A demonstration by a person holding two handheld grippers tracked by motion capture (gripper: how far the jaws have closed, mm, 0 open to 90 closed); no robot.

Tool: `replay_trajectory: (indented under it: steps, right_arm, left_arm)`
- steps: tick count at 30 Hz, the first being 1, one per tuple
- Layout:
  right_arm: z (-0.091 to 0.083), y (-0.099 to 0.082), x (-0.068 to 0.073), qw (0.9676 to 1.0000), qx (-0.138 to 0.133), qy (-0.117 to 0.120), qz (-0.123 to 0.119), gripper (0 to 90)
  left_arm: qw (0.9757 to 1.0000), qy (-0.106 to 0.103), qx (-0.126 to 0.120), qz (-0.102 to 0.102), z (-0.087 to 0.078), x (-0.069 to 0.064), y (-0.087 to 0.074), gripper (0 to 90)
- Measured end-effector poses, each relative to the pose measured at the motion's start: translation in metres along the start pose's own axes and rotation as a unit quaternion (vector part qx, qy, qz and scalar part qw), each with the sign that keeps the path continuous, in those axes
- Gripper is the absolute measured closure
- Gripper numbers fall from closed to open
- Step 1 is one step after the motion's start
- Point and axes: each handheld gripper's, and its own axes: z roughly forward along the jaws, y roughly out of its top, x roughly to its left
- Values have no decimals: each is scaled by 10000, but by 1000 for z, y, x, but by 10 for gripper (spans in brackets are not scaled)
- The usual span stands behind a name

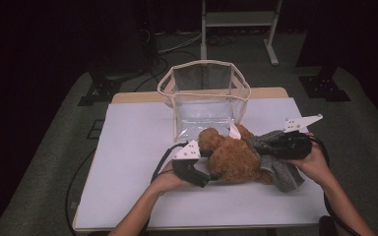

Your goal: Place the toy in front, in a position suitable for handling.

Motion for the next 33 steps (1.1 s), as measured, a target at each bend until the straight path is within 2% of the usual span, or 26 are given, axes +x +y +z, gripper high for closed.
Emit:
replay_trajectory:
  steps: [2, 5, 8, 10, 12, 14, 20, 27, 30, 33]
  right_arm:
    - [0, 0, 0, 10000, 12, -1, 5, 718]
    - [0, 0, -1, 10000, 33, 42, 47, 718]
    - [3, -2, 0, 9998, 44, 177, 86, 720]
    - [5, -2, 2, 9997, 38, 232, 103, 721]
    - [6, -2, 3, 9996, 60, 269, 93, 722]
    - [8, 0, 4, 9995, 75, 309, 91, 721]
    - [12, 6, 10, 9988, -30, 478, 87, 722]
    - [26, 15, 18, 9953, -232, 922, 177, 729]
    - [36, 22, 23, 9938, -243, 1074, 135, 731]
    - [41, 25, 26, 9949, -129, 996, 52, 730]
  left_arm:
    - [10000, 68, -37, 42, 4, -1, 0, 146]
    - [9998, 121, -133, 0, 7, 0, 3, 146]
    - [9997, 169, -149, 122, 7, -1, 4, 262]
    - [9993, 240, -184, 236, 6, -2, 5, 359]
    - [9986, 281, -233, 390, 4, -4, 6, 419]
    - [9985, 243, -298, 382, 2, -4, 9, 458]
    - [9980, 244, -252, 533, -12, -6, 23, 473]
    - [9968, 275, -105, 749, -39, -10, 41, 494]
    - [9968, 277, 6, 746, -47, -9, 43, 494]
    - [9975, 347, 93, 602, -49, -4, 32, 483]
